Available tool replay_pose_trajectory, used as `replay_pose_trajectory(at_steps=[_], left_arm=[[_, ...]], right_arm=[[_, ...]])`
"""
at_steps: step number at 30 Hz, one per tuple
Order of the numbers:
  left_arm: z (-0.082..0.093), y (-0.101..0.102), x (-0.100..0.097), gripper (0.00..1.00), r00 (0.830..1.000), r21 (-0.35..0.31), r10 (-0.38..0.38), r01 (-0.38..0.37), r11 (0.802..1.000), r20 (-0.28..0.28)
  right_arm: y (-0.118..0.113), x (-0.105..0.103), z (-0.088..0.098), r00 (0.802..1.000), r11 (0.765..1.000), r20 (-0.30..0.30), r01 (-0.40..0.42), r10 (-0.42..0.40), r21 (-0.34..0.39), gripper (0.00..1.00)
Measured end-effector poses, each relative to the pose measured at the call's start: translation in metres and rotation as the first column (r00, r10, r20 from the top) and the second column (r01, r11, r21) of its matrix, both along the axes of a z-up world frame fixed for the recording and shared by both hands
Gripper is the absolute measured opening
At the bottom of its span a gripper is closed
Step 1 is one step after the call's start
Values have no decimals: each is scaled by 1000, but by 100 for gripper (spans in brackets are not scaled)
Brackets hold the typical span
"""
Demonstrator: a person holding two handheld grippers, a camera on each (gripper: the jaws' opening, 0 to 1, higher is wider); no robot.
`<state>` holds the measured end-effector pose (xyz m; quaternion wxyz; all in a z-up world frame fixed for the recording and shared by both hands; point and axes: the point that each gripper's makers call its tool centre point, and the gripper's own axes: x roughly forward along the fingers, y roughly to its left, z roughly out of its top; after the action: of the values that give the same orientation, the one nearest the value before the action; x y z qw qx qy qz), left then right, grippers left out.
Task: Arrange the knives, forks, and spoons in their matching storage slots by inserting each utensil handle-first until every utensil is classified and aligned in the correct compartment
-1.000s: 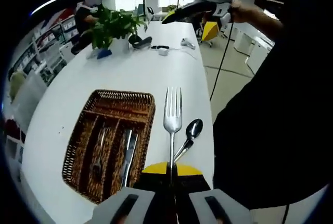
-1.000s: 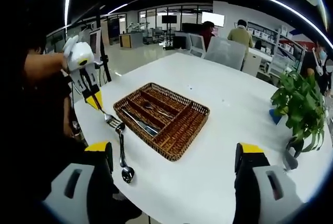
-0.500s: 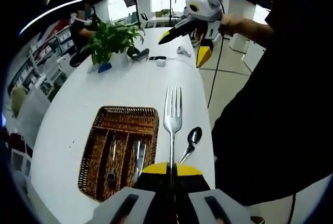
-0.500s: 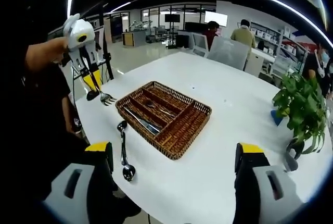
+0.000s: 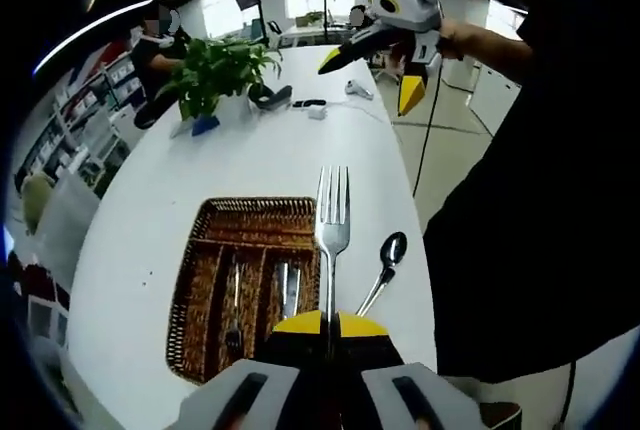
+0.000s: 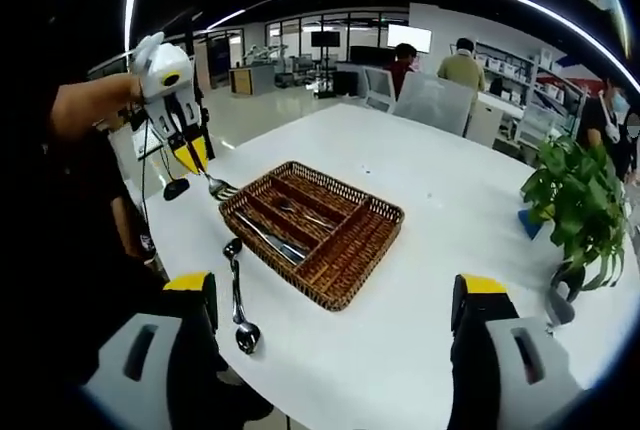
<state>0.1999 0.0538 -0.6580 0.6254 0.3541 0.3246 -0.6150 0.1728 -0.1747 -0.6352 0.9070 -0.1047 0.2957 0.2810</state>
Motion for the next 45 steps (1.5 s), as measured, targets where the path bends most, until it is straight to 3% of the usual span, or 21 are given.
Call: replay_pose_trajectory(at_steps=[13, 27, 38, 45], left_arm=[[20, -2, 53, 0, 997, 3, -25, 25, 1000, 74], [32, -6, 102, 0, 995, 6, -25, 25, 1000, 98], [43, 0, 126, 0, 992, 3, -12, 12, 1000, 124], [35, 0, 131, 0, 993, -3, -7, 7, 1000, 120]], right_arm=[[-1, 6, -1, 1000, 1000, -3, 23, -23, 9, 99], [-6, 26, 6, 999, 999, 10, 38, -38, 5, 99], [-7, 38, 5, 999, 999, 6, 41, -41, -4, 99], [-4, 40, 1, 999, 999, -6, 37, -37, -5, 99]])
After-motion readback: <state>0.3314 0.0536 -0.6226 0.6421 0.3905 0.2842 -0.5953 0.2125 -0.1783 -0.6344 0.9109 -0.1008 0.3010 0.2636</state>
